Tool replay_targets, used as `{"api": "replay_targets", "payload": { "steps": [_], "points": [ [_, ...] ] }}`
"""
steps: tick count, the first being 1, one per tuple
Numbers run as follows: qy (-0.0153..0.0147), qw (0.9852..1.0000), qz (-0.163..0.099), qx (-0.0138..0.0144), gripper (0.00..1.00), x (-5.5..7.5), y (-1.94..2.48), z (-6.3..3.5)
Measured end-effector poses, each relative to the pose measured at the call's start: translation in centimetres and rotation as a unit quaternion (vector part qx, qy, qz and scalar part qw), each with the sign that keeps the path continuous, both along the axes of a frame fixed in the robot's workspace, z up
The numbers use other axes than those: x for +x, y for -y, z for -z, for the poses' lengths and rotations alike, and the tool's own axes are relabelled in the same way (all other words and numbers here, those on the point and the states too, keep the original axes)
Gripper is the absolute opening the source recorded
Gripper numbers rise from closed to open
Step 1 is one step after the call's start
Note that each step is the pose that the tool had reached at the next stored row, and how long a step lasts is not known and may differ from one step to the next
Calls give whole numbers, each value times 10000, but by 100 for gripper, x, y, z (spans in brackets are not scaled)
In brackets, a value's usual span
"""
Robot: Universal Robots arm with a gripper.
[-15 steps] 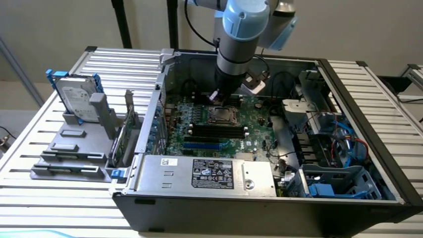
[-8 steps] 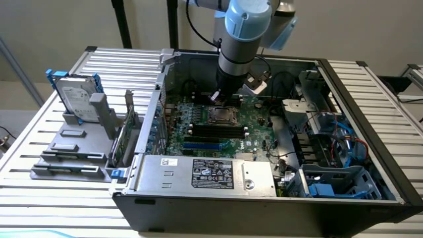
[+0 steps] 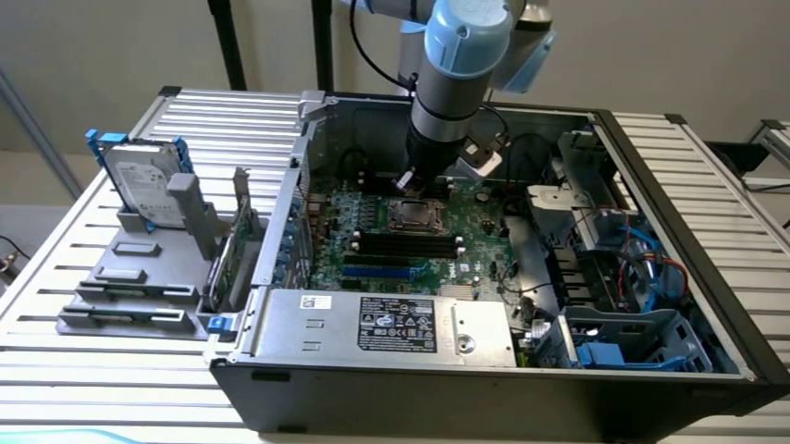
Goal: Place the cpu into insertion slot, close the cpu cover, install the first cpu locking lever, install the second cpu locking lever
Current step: 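Install the first cpu locking lever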
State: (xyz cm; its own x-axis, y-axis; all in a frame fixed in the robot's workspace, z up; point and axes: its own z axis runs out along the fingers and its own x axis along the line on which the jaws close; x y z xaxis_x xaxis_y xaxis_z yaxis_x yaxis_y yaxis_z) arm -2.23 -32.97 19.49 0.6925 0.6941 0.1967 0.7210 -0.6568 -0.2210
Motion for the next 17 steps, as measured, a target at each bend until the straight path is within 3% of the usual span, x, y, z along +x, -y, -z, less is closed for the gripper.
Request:
{"api": "replay_targets", "payload": {
  "steps": [9,11,15,17],
  "points": [
    [0,9999,-171,21,11,29,9,5],
    [0,9998,-209,39,11,35,10,5],
    [2,9996,-278,102,11,44,11,6],
    [2,9995,-309,113,11,49,15,7]
  ]
}}
